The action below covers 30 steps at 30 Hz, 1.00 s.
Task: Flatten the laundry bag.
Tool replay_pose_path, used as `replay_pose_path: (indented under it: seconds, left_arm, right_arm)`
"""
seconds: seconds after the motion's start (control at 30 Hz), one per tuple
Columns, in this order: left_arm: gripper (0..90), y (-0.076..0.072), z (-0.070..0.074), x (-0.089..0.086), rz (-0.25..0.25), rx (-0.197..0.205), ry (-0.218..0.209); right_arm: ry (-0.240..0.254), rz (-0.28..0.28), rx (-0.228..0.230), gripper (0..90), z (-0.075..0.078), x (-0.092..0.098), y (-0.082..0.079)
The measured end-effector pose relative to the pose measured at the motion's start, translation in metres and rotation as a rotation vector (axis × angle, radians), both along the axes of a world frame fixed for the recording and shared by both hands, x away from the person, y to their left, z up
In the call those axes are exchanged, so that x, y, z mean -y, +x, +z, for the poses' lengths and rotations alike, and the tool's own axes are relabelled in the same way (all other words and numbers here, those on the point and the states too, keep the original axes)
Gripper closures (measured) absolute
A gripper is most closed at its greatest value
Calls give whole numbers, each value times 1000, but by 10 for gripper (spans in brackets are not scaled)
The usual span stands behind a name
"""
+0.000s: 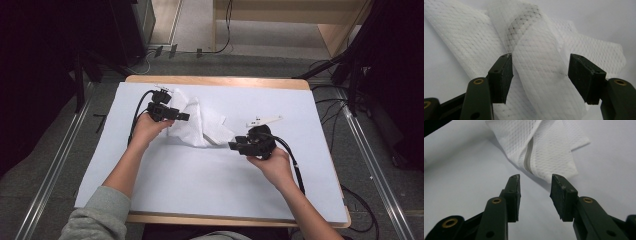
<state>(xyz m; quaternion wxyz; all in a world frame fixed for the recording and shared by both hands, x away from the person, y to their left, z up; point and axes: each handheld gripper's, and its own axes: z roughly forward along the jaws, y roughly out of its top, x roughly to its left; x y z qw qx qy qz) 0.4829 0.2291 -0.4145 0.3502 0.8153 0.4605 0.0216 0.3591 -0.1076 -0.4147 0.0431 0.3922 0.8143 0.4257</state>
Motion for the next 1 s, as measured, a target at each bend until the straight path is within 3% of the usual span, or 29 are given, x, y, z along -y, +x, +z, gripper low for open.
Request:
replay_pose_path:
  seconds: [0.2, 0.27, 0.37, 0.43, 0.53, 0.7, 0.77, 1.0]
  left_arm:
    - [377, 10, -12, 5, 5, -7, 23]
    - [387, 14, -17, 5, 9, -24, 10]
    - [420, 17, -26, 6, 13, -58, 32]
    - [455, 18, -30, 5, 12, -71, 45]
    - [503, 19, -31, 2, 31, -79, 16]
    - [710, 16, -33, -2, 20, -85, -8]
    - [852, 14, -31, -2, 15, -72, -32]
    - [881, 3, -14, 2, -13, -3, -47]
  right_arm:
    - [-13, -14, 8, 597, -6, 19, -17]
    - [-8, -20, 17, 588, -8, 26, -21]
    - [17, -45, 10, 587, -11, 36, -23]
    - [26, -56, 4, 587, -14, 41, -22]
    - [34, -75, -5, 587, -17, 44, -18]
    - [22, -84, -9, 588, -23, 44, -12]
    - [12, -79, -17, 589, -25, 42, -11]
    - [1, -75, -11, 588, -26, 41, -10]
